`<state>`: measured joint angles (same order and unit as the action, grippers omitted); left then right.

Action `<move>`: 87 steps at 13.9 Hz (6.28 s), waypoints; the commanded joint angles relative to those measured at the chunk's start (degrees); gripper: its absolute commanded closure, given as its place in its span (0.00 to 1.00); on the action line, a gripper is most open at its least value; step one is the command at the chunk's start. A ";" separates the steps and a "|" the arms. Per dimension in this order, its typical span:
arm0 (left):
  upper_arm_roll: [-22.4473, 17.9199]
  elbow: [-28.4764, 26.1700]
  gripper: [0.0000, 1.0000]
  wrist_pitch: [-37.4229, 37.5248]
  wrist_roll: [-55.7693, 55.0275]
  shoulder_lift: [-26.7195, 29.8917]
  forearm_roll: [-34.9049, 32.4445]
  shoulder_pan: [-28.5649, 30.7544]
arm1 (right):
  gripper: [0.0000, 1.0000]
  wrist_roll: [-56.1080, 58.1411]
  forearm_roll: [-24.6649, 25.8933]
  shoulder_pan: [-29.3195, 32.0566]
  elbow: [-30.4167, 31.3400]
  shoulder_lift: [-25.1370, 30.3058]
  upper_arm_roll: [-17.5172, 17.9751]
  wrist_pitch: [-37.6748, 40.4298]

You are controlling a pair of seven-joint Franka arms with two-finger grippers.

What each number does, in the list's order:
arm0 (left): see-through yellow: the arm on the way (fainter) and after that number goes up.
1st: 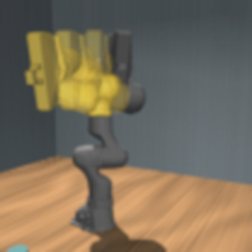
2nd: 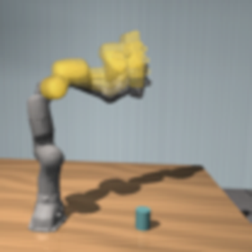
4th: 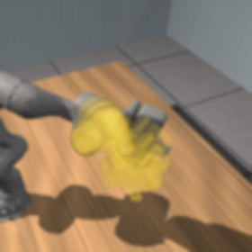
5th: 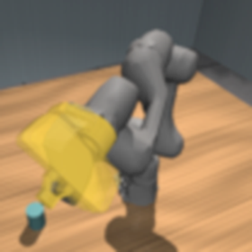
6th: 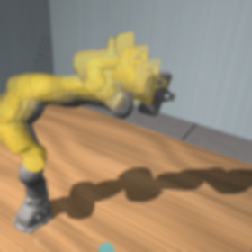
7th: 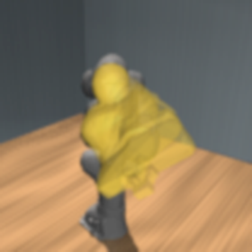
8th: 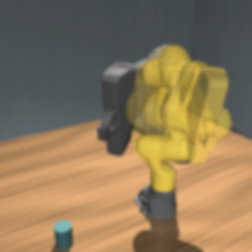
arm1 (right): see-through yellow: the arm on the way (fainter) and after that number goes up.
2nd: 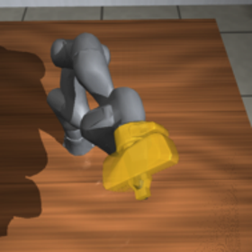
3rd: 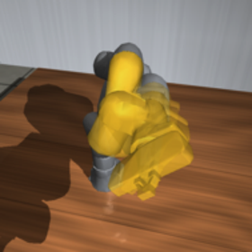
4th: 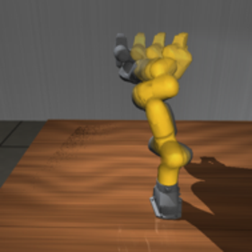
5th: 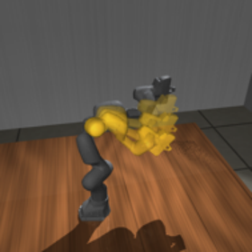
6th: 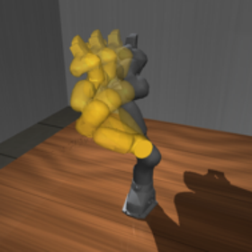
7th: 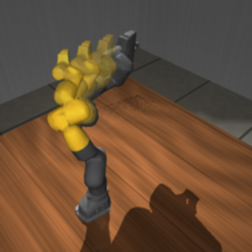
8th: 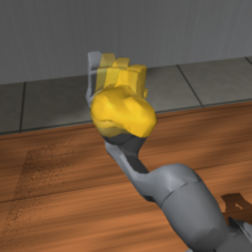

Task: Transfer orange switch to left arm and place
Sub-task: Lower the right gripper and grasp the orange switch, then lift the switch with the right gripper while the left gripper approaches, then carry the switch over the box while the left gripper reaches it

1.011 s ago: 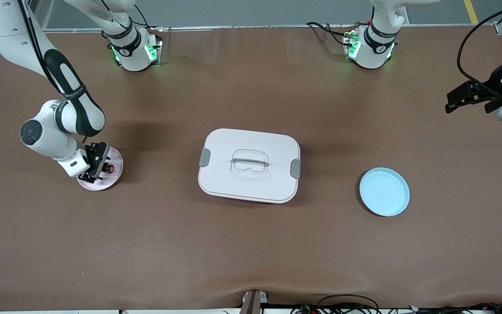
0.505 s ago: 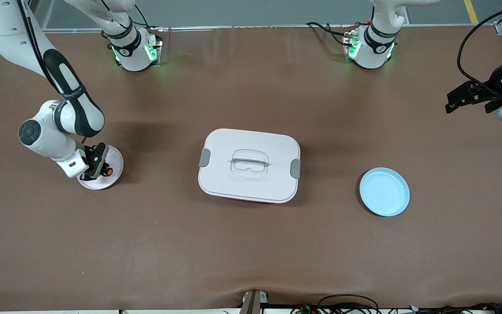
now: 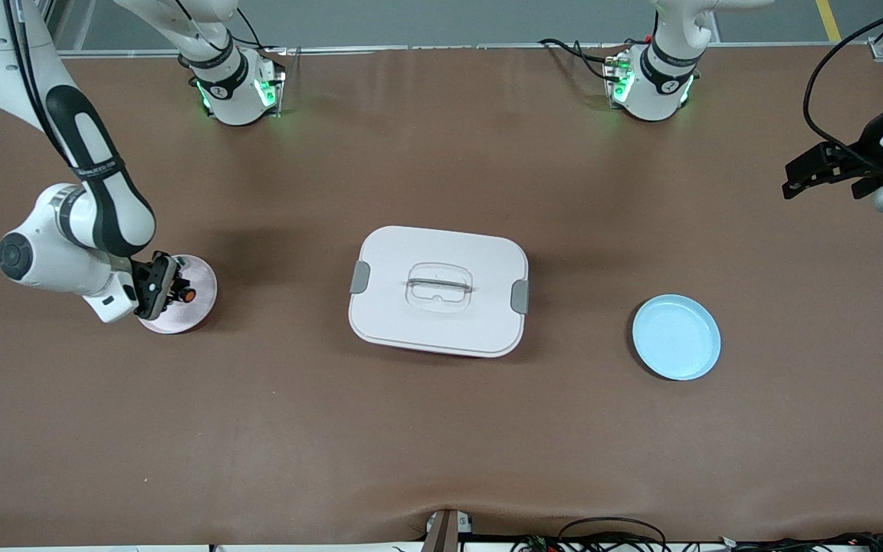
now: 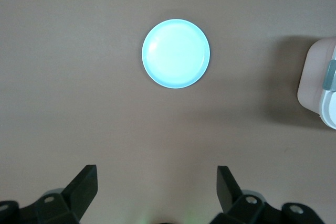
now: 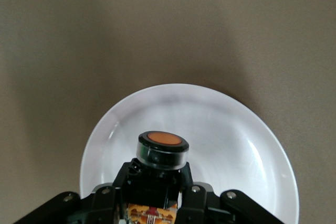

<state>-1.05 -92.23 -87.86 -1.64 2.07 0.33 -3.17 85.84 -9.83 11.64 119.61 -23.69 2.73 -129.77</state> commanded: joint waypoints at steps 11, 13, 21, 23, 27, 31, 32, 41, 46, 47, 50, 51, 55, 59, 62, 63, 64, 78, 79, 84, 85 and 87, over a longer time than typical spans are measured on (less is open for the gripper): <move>-0.09 3.11 0.00 1.82 -1.17 -0.58 27.59 0.27 | 1.00 -49.14 -1.33 -8.38 -1.57 13.92 1.13 21.48; 0.35 3.11 0.00 1.47 -1.26 -2.15 33.65 -0.17 | 1.00 -63.01 -6.66 -10.66 -1.66 15.60 1.22 25.51; 6.77 3.55 0.00 -4.86 -1.78 -5.68 43.35 -0.08 | 1.00 -102.99 -19.79 -20.49 -7.70 16.40 1.22 29.40; 6.51 3.55 0.00 -4.34 -7.37 -5.67 43.44 0.97 | 1.00 -116.11 -19.88 -25.33 -12.62 15.52 1.22 29.05; 5.98 3.20 0.00 -4.33 -31.69 -5.85 42.30 0.80 | 1.00 -133.27 -21.37 -31.76 -21.59 10.78 1.22 28.96; 6.33 3.20 0.00 -4.51 -46.32 -7.51 36.59 -0.17 | 1.00 -139.37 -22.60 -34.49 -26.26 8.31 1.22 28.78; 6.76 3.37 0.00 -4.60 -49.83 -8.91 36.50 -0.34 | 1.00 -139.46 -23.91 -35.10 -26.35 8.22 1.14 28.61; 6.77 5.03 0.00 -7.06 -64.43 -17.09 31.58 -7.45 | 1.00 -147.35 -25.16 -38.09 -30.83 4.10 1.14 25.71; 6.77 10.22 0.00 -7.15 -74.54 -22.98 32.45 -11.93 | 1.00 -147.72 -25.15 -38.62 -31.72 3.21 1.13 24.65; 6.77 10.49 0.00 -7.15 -75.17 -23.34 32.45 -12.55 | 1.00 -147.72 -25.15 -38.97 -31.72 3.13 1.13 24.65; 6.77 10.49 0.00 -9.33 -75.18 -24.30 32.28 -14.05 | 1.00 -147.81 -25.15 -39.41 -31.72 2.69 1.13 24.22; 6.77 10.58 0.00 -10.13 -74.57 -24.39 32.02 -14.06 | 1.00 -147.81 -25.15 -39.41 -31.72 2.69 1.13 23.86; 6.77 10.58 0.00 -14.97 -67.38 -23.70 22.55 -14.84 | 1.00 -149.21 -25.16 -40.47 -31.72 1.90 1.13 22.55; 6.85 10.58 0.00 -17.68 -45.17 -21.24 22.34 -14.15 | 1.00 -151.06 -25.16 -41.17 -32.50 0.93 1.13 21.58; 6.77 10.49 0.00 -21.02 -28.11 -18.69 27.69 -14.06 | 1.00 -151.93 -25.24 -42.14 -35.14 -0.47 1.13 20.96; 6.77 10.14 0.00 -21.73 -23.45 -17.99 27.88 -14.32 | 1.00 -152.11 -25.24 -42.49 -35.84 -0.74 1.13 20.70; 6.77 10.14 0.00 -21.74 -18.36 -17.98 27.88 -14.58 | 1.00 -152.46 -25.24 -42.58 -36.28 -1.00 1.13 20.61; 10.90 -0.74 0.00 -41.76 44.75 -20.71 42.87 -13.79 | 1.00 -151.15 -25.42 -45.48 -43.76 -5.92 1.31 13.86; 10.90 -2.06 0.00 -42.82 48.80 -20.44 48.48 -13.62 | 1.00 -148.71 -25.42 -45.83 -43.76 -5.93 1.40 12.71; 10.99 -6.20 0.00 -36.90 71.13 -18.86 68.03 -9.41 | 1.00 -130.73 -25.51 -46.18 -44.99 -5.84 1.57 9.62; 10.99 -6.21 0.00 -31.20 74.56 -19.38 70.14 -7.31 | 1.00 -127.19 -26.20 -45.75 -44.99 -5.84 1.49 9.71; 10.99 -6.73 0.00 -24.75 80.55 -19.13 71.65 -5.71 | 1.00 -125.58 -29.01 -45.22 -45.08 -5.84 1.40 9.71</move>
<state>9.24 -96.67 -117.21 73.71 -19.13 69.75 -10.91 -43.06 -36.28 -34.21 76.28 -28.70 4.19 -120.52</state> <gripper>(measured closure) 0.000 0.599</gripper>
